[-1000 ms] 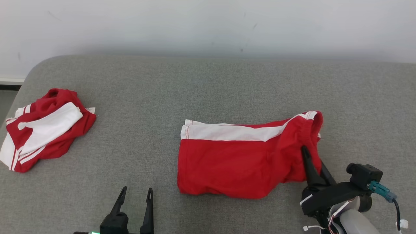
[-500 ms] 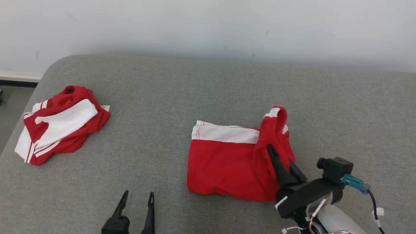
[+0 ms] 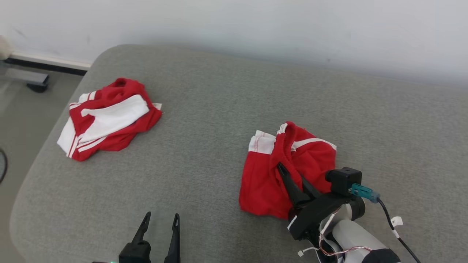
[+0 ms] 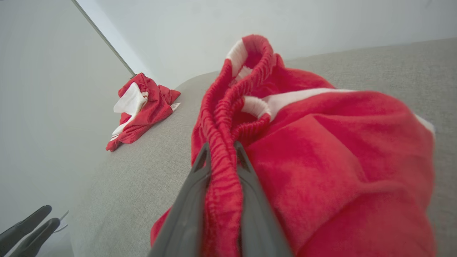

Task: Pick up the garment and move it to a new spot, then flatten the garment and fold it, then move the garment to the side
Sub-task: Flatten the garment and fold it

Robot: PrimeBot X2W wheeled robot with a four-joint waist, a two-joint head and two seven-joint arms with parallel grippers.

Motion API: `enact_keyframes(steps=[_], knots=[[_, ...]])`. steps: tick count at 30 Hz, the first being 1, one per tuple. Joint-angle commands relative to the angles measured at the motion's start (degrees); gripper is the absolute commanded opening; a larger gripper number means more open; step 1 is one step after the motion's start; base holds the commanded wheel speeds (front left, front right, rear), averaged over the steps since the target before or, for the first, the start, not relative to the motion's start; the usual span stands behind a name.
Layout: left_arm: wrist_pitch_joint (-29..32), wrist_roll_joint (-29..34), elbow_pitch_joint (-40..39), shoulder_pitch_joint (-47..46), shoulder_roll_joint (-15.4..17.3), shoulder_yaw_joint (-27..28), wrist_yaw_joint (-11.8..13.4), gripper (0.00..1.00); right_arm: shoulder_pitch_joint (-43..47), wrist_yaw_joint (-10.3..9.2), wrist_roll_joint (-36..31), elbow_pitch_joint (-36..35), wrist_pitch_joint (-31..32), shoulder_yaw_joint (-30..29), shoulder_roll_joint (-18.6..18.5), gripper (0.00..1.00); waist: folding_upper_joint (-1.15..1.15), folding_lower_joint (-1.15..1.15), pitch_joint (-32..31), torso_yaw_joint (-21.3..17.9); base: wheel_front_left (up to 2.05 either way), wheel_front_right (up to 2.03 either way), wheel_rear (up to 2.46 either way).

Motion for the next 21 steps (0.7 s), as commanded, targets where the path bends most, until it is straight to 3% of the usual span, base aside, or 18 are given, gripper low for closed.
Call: enact_keyframes(steps=[1,2,3,4,5,10,14,21], knots=[[-0.2,-0.3,-0.2,0.3,-0.1,-0.1,0.2,1.0,-0.9,-0.11,-0.6,0.9,-0.3,0.2,0.8,0.16,0.0,0.0,0.7,2.3,0.0,0.0,0.0],[-0.2,-0.4,-0.3,0.3,-0.1,-0.2,0.1,1.0,-1.3,-0.11,-1.0,1.7,-0.5,0.5,1.3,0.35,0.0,0.0,0.8,2.7,0.0,0.0,0.0],[-0.2,-0.5,-0.4,0.4,-0.1,-0.2,0.2,1.0,-1.6,-0.11,-1.1,2.1,-0.6,0.8,1.8,0.71,0.0,0.0,0.9,3.0,0.0,0.0,0.0],[-0.2,-0.6,-0.4,0.4,-0.1,-0.2,0.4,1.0,-1.8,-0.11,-1.0,2.5,-0.6,1.1,2.2,0.96,0.0,0.0,0.9,3.2,0.0,0.0,0.0],[-0.2,-0.7,-0.5,0.5,-0.1,-0.3,0.6,1.0,-2.0,-0.11,-0.9,2.5,-0.7,1.6,2.5,1.0,0.0,0.0,1.0,3.4,0.0,0.0,0.0],[-0.2,-1.0,-0.9,0.3,-0.1,0.1,0.9,1.0,-2.6,-0.11,-0.8,2.1,-1.2,2.7,2.6,1.0,0.0,0.0,1.1,3.0,0.0,0.0,0.0],[-0.2,-1.0,-1.5,0.1,-0.1,0.8,1.2,1.0,-2.1,-0.11,-3.4,1.3,-1.6,0.2,1.5,1.0,0.0,0.0,1.0,1.5,0.0,0.0,0.0],[-0.2,-0.4,-2.5,0.0,-0.1,1.8,1.1,1.0,4.4,-0.11,-16.4,-6.1,-1.6,-16.4,2.3,1.0,0.0,0.0,0.4,-2.3,0.0,0.0,0.0]])
